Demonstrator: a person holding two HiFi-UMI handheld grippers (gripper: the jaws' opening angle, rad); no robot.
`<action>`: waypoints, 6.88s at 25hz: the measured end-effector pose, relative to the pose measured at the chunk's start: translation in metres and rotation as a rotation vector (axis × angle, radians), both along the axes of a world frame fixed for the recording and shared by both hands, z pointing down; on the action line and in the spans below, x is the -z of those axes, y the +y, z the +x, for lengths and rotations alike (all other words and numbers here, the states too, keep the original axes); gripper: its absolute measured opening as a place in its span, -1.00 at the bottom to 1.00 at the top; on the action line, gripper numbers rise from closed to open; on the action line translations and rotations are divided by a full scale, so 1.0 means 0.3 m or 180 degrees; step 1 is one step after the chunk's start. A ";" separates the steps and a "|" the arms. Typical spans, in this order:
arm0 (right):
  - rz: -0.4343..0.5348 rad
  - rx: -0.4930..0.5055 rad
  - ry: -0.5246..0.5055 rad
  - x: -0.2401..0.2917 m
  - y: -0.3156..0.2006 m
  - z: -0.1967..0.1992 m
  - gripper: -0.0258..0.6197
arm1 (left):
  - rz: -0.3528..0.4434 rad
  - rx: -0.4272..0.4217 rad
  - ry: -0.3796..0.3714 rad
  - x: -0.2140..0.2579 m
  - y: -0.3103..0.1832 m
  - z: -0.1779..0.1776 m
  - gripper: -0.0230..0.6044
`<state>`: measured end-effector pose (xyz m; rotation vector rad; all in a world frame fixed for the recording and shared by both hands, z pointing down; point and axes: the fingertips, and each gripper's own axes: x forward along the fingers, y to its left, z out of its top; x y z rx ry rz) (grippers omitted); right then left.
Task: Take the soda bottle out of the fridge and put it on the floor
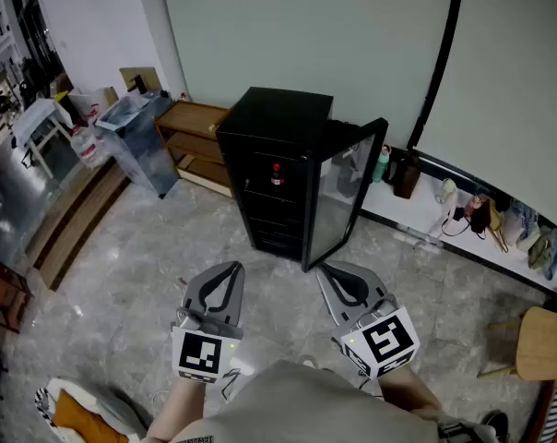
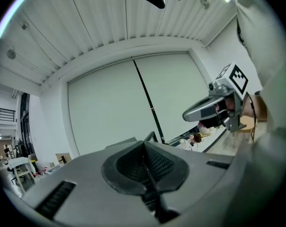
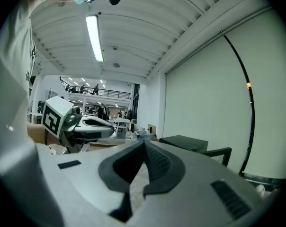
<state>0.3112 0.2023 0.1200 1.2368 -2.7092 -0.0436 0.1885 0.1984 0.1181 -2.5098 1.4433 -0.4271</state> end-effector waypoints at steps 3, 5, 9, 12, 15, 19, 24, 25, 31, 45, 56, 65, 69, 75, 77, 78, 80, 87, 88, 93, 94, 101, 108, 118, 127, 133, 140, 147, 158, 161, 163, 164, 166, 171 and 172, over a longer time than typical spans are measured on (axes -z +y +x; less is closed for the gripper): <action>-0.0060 -0.0065 -0.0046 -0.011 0.005 -0.004 -0.93 | -0.0037 -0.0004 0.0032 -0.004 0.014 -0.018 -0.91; -0.0078 -0.0075 -0.0036 -0.019 0.010 -0.007 -0.93 | -0.0048 -0.0011 0.0032 -0.006 0.018 -0.022 -0.90; -0.0120 -0.0076 0.0005 -0.036 0.010 0.005 -0.93 | -0.0069 -0.0033 0.0041 -0.014 0.015 -0.006 -0.91; -0.0132 -0.0070 0.0038 -0.046 0.008 0.022 -0.93 | -0.0073 -0.0048 0.0021 -0.017 0.014 0.018 -0.90; -0.0115 -0.0069 0.0034 -0.049 0.012 0.048 -0.93 | -0.0096 -0.0057 0.0021 -0.021 0.021 0.044 -0.91; -0.0124 -0.0064 0.0005 -0.044 0.017 0.097 -0.93 | -0.0102 -0.0053 0.0013 -0.028 0.021 0.091 -0.90; -0.0186 0.0041 0.0065 -0.093 0.033 0.151 -0.93 | -0.0085 0.0041 0.0024 -0.040 0.036 0.143 -0.90; -0.0187 0.0045 0.0057 -0.098 0.037 0.164 -0.93 | -0.0089 0.0065 0.0025 -0.045 0.041 0.152 -0.90; -0.0152 0.0056 -0.0078 -0.090 0.042 0.226 -0.93 | -0.0113 0.0160 0.0094 -0.064 0.056 0.201 -0.91; -0.0215 0.0130 -0.0147 -0.122 -0.004 0.225 -0.93 | -0.0028 0.0181 -0.0017 -0.054 -0.002 0.235 -0.90; -0.0300 0.0196 -0.0024 -0.192 -0.120 0.121 -0.93 | -0.0165 0.0122 0.0045 -0.133 -0.118 0.162 -0.90; -0.0363 0.0260 0.0114 -0.240 -0.340 -0.061 -0.93 | -0.0129 0.0105 0.0133 -0.142 -0.354 0.012 -0.90; -0.0387 0.0230 0.0162 -0.244 -0.481 -0.159 -0.93 | -0.0118 0.0052 0.0091 -0.135 -0.492 -0.071 -0.90; -0.0432 -0.0010 0.0277 -0.243 -0.713 -0.258 -0.93 | -0.0183 -0.0041 0.0130 -0.136 -0.713 -0.201 -0.90; -0.0464 -0.0068 0.0239 -0.246 -0.779 -0.297 -0.93 | -0.0213 -0.0097 0.0112 -0.141 -0.779 -0.244 -0.90; -0.0478 -0.0085 0.0215 -0.249 -0.810 -0.318 -0.93 | -0.0233 -0.0127 0.0094 -0.147 -0.812 -0.264 -0.90; -0.0489 -0.0095 0.0162 -0.252 -0.870 -0.366 -0.93 | -0.0280 -0.0190 0.0084 -0.159 -0.874 -0.301 -0.90; -0.0504 -0.0237 0.0153 -0.270 -1.021 -0.501 -0.93 | -0.0332 -0.0337 0.0151 -0.182 -1.051 -0.420 -0.90; -0.0506 -0.0272 0.0165 -0.277 -1.037 -0.512 -0.93 | -0.0324 -0.0368 0.0144 -0.182 -1.068 -0.432 -0.90; -0.0483 -0.0438 0.0144 -0.296 -1.099 -0.559 -0.93 | -0.0340 -0.0486 0.0148 -0.222 -1.123 -0.488 -0.90; -0.0492 -0.0462 0.0148 -0.302 -1.108 -0.565 -0.93 | -0.0355 -0.0486 0.0139 -0.229 -1.135 -0.500 -0.90; -0.0671 -0.0530 0.0390 -0.380 -1.162 -0.600 -0.93 | -0.0434 -0.0428 0.0252 -0.262 -1.188 -0.577 -0.90; -0.0685 -0.0701 0.0466 -0.453 -1.273 -0.581 -0.93 | -0.0496 -0.0325 0.0308 -0.324 -1.252 -0.599 -0.90; -0.1022 -0.0739 0.0564 -0.722 -1.482 -0.524 -0.92 | -0.0619 -0.0061 0.0230 -0.382 -1.323 -0.617 -0.90; -0.1030 -0.0919 0.0588 -0.921 -1.692 -0.436 -0.54 | -0.0780 0.0139 0.0167 -0.450 -1.398 -0.571 -0.90; -0.1136 -0.1008 0.0584 -1.065 -1.794 -0.396 -0.43 | -0.0888 0.0286 0.0094 -0.484 -1.400 -0.544 -0.90; -0.1481 -0.1164 0.0480 -1.227 -1.878 -0.348 -0.41 | -0.1013 0.0513 0.0046 -0.517 -1.391 -0.528 -0.90; -0.1412 -0.1158 0.0690 -1.345 -1.977 -0.335 -0.36 | -0.1122 0.0751 0.0078 -0.555 -1.380 -0.529 -0.90; -0.1384 -0.1038 0.0855 -1.458 -2.088 -0.347 -0.39 | -0.1202 0.1028 0.0156 -0.611 -1.403 -0.533 -0.90; -0.1336 -0.0992 0.0863 -1.461 -2.101 -0.344 -0.54 | -0.1213 0.1085 0.0175 -0.620 -1.407 -0.536 -0.90; -0.1389 -0.0900 0.0887 -1.466 -2.091 -0.349 -0.55 | -0.1230 0.1122 0.0178 -0.627 -1.401 -0.537 -0.90; -0.1405 -0.0851 0.0898 -1.466 -2.087 -0.353 -0.56 | -0.1238 0.1141 0.0177 -0.629 -1.395 -0.537 -0.90; -0.1435 -0.0773 0.0936 -1.464 -2.075 -0.359 -0.57 | -0.1243 0.1183 0.0176 -0.632 -1.383 -0.537 -0.90; -0.1545 -0.0666 0.1022 -1.458 -2.041 -0.380 -0.58 | -0.1220 0.1309 0.0178 -0.629 -1.349 -0.559 -0.90; -0.1538 -0.0631 0.1037 -1.452 -2.029 -0.391 -0.58 | -0.1214 0.1337 0.0180 -0.628 -1.341 -0.568 -0.90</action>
